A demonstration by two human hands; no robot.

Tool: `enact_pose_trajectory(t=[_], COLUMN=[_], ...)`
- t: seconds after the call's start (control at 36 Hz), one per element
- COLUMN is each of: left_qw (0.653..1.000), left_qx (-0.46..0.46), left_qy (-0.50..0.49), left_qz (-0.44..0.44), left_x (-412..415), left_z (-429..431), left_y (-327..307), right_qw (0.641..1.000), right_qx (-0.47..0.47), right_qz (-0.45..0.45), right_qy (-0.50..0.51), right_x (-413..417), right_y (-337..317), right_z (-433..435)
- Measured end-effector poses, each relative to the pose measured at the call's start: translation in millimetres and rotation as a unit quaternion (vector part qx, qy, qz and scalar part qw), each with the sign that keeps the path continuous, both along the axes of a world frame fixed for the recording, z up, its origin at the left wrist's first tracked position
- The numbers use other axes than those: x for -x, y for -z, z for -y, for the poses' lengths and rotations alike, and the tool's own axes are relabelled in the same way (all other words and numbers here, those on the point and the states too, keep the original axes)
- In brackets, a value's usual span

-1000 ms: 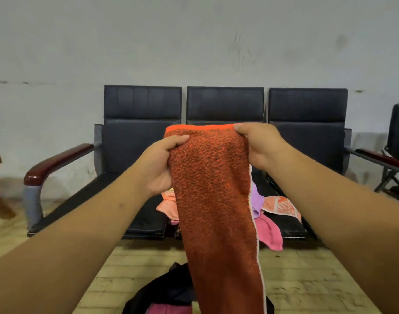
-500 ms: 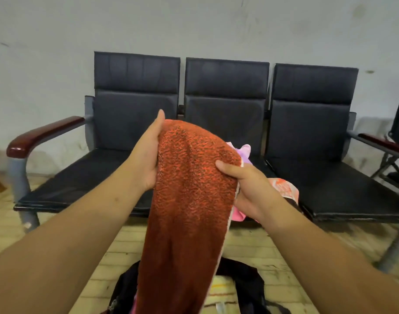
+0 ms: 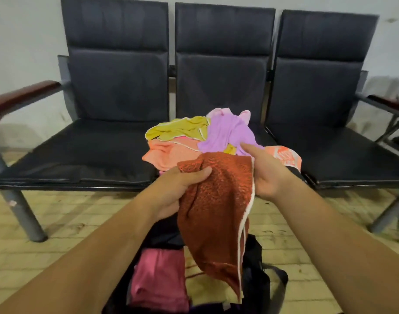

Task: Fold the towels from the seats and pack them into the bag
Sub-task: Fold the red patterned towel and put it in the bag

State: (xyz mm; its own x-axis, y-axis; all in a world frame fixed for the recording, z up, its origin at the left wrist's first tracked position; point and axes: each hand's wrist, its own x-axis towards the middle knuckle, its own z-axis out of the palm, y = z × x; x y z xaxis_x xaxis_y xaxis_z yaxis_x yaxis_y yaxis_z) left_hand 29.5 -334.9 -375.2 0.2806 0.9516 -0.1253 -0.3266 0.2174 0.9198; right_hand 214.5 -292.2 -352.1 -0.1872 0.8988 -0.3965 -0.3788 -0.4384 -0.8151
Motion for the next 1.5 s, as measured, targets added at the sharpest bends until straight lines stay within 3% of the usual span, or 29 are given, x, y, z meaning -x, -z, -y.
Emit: enact_pose_trajectory(t=[0.11, 0.19, 0.31, 0.44, 0.56, 0.64, 0.83, 0.92, 1.03, 1.08, 1.25, 1.31, 1.42, 1.5], left_qw=[0.995, 0.989, 0.984, 0.987, 0.996, 0.993, 1.000, 1.000, 0.997, 0.998, 0.997, 0.998, 1.000, 0.997], left_qx=[0.034, 0.051, 0.064, 0.078, 0.053, 0.036, -0.001, -0.001, 0.014, 0.017, 0.008, 0.002, -0.007, -0.022], left_qy=[-0.088, -0.142, -0.164, -0.136, -0.006, 0.077, 0.029, -0.005, -0.048, -0.039, 0.013, -0.009, -0.007, 0.077], left_qz=[0.030, 0.013, -0.012, -0.021, -0.075, -0.082, 0.000, 0.029, 0.064, 0.050, -0.077, -0.070, 0.030, -0.019], left_x=[0.8, 2.0, 6.8, 10.4, 14.3, 11.0, 5.7, 1.0, -0.4, 4.1, 21.9, 23.9, 21.2, 19.1], left_z=[-9.4, -19.3, -29.4, -31.8, -25.0, -18.4, -13.8, -10.4, -7.7, -7.2, -14.3, -15.4, -13.9, -10.8], left_y=[-6.8, -4.6, -10.8, -18.0, -16.0, -13.4, -11.2, -15.1, -19.5, -21.1, -19.6, -19.1, -17.5, -13.0], right_qw=[0.996, 0.987, 0.985, 0.991, 0.990, 0.994, 0.998, 0.999, 0.993, 0.988, 0.995, 0.996, 0.999, 0.998], right_qx=[0.014, 0.001, -0.061, -0.103, -0.100, -0.076, -0.036, -0.020, -0.029, -0.056, -0.088, -0.081, -0.052, -0.034], right_qz=[0.003, 0.055, 0.078, -0.025, -0.083, -0.071, -0.014, -0.038, 0.029, 0.057, 0.009, 0.015, -0.014, -0.044], right_qy=[-0.085, -0.153, -0.144, -0.086, -0.047, -0.019, 0.040, 0.002, -0.115, -0.134, -0.040, -0.019, 0.003, 0.014], right_x=[-1.0, 8.3, 8.3, 1.1, -4.0, -9.4, -22.2, -24.8, -27.2, -25.7, -28.6, -29.5, -25.9, -24.4], right_y=[8.4, 16.7, 21.6, 12.4, 2.8, -1.3, -1.6, -1.1, 7.2, 10.6, 6.7, 4.7, -0.4, -2.9], right_z=[-0.4, 7.5, 8.8, 2.1, 2.8, 2.8, 1.6, 4.5, 11.8, 14.8, 7.9, 6.8, 6.4, 4.7])
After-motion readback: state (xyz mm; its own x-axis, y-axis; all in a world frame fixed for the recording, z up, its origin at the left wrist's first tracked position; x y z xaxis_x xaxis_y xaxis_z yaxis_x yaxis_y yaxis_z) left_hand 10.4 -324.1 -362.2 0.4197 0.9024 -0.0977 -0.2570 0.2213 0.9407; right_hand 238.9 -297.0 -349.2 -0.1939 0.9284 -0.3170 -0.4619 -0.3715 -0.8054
